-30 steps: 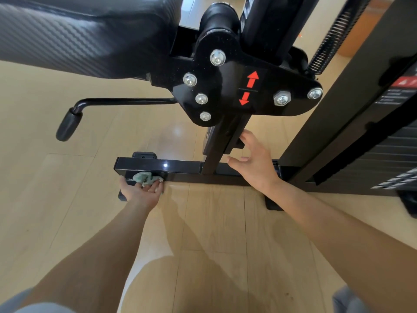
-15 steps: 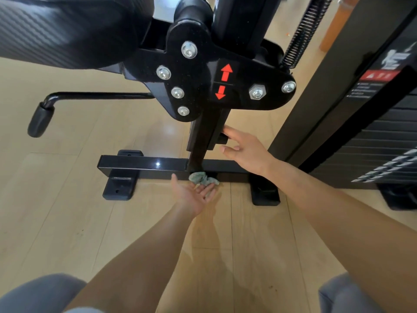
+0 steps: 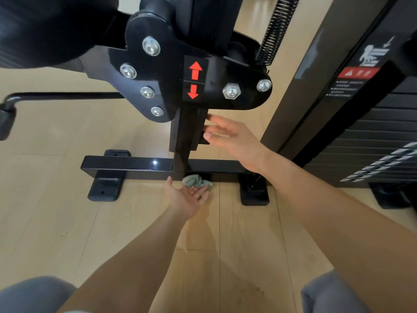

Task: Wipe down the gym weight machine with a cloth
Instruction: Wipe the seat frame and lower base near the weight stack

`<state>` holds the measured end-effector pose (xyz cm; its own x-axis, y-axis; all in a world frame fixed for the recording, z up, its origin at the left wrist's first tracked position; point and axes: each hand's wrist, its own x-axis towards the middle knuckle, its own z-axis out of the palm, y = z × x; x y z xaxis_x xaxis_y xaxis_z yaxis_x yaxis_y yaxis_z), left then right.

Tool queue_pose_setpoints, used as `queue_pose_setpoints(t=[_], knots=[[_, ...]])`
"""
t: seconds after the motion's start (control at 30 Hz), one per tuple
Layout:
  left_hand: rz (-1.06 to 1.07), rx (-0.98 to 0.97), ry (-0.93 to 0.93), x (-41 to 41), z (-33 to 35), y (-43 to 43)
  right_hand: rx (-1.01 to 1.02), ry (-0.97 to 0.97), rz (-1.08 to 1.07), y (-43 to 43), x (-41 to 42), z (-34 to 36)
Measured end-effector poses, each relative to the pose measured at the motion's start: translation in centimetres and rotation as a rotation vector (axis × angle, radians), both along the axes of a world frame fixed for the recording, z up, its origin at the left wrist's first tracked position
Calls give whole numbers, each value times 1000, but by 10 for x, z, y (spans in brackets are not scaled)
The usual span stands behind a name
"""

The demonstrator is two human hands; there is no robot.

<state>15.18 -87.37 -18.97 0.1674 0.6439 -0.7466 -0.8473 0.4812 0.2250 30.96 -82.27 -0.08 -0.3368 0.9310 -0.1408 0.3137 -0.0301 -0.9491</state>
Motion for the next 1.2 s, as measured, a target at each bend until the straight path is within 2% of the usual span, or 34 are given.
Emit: queue_pose_setpoints(t=[0.27, 0.4, 0.73, 0.97, 1.03, 1.2], knots=[[-139, 26, -113, 73, 2, 4, -55, 23, 80, -3, 11, 11], [-175, 39, -148, 75, 4, 7, -41, 13, 76, -4, 11, 9], [121, -29, -40, -20, 10, 7, 54, -17, -30, -14, -5, -3], [376, -120, -6, -71, 15, 11, 63, -57, -11, -19, -8, 3], [350, -111, -13, -68, 15, 9, 68, -73, -2, -20, -9, 8], [116, -40, -59, -27, 14, 7, 73, -119, 14, -19, -8, 14]])
